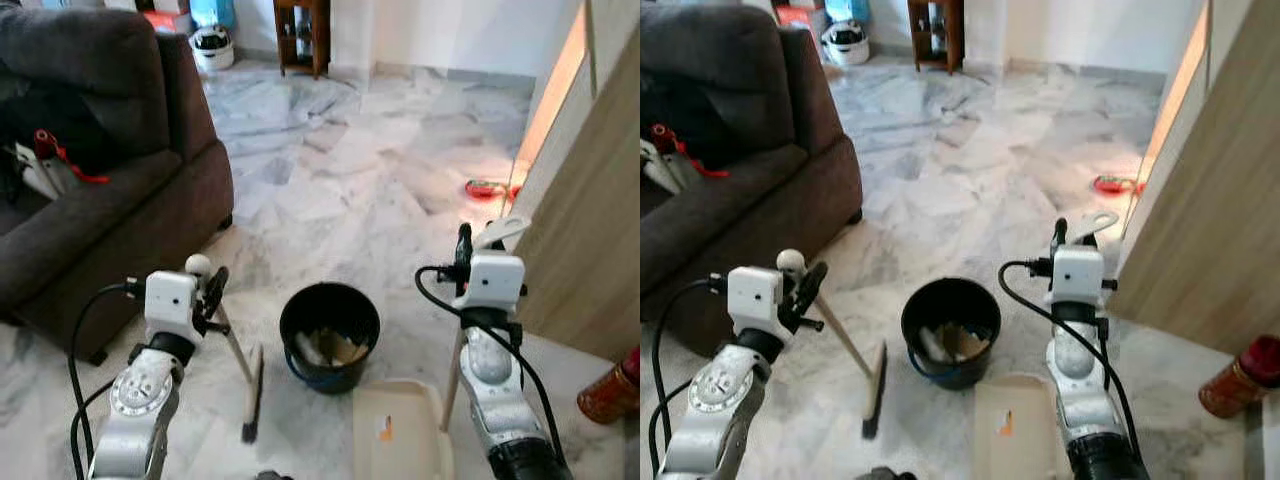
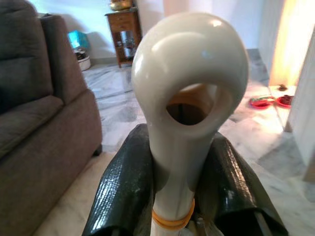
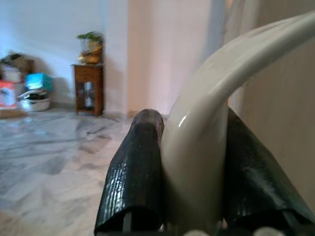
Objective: Sweep floor
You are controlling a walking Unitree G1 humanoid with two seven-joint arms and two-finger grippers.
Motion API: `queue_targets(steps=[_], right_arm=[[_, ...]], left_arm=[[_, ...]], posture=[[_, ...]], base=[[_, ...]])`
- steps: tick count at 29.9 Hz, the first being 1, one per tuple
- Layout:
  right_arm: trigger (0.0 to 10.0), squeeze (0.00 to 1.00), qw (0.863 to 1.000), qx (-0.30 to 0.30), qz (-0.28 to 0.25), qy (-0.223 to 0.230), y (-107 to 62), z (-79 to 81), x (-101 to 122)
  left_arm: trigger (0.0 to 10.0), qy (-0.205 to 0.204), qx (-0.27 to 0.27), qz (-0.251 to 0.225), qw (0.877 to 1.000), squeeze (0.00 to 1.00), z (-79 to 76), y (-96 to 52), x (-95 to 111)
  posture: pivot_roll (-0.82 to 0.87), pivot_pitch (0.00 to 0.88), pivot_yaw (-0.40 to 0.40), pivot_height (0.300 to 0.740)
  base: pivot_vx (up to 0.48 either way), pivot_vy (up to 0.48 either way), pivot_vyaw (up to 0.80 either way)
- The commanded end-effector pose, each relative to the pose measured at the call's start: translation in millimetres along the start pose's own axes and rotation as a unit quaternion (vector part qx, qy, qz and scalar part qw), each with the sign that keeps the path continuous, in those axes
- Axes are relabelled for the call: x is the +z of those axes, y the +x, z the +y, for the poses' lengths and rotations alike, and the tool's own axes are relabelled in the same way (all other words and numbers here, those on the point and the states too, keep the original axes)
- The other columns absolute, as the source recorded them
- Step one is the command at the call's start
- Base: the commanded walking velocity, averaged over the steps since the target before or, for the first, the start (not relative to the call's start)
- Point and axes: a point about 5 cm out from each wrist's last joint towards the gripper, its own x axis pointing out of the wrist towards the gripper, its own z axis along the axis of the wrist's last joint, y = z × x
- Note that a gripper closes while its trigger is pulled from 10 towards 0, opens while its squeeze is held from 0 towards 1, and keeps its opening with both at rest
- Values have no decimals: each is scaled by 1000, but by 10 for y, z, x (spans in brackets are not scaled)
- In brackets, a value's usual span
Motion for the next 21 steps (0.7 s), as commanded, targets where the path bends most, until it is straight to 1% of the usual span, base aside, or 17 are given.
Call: queue_targets(steps=[1, 12, 21], right_arm=[[10000, 0, 1000, 2, -17, 6, 33, 16, 68], [10000, 0, 1000, 3, -18, 6, 43, 20, 73], [10000, 0, 1000, 6, -19, 6, 53, 22, 89]], left_arm=[[10000, 14, 5, -26, 1000, 0, 47, 29, 106], [10000, 13, 7, -28, 1000, 0, 41, 38, 107], [10000, 9, 2, -32, 999, 0, 14, 93, 111]], posture=[[-3, 77, 60, 740], [-3, 80, 59, 740], [-37, 102, 56, 740]], base=[[-262, 0, 0], [-264, 0, 0], [-266, 0, 0]])
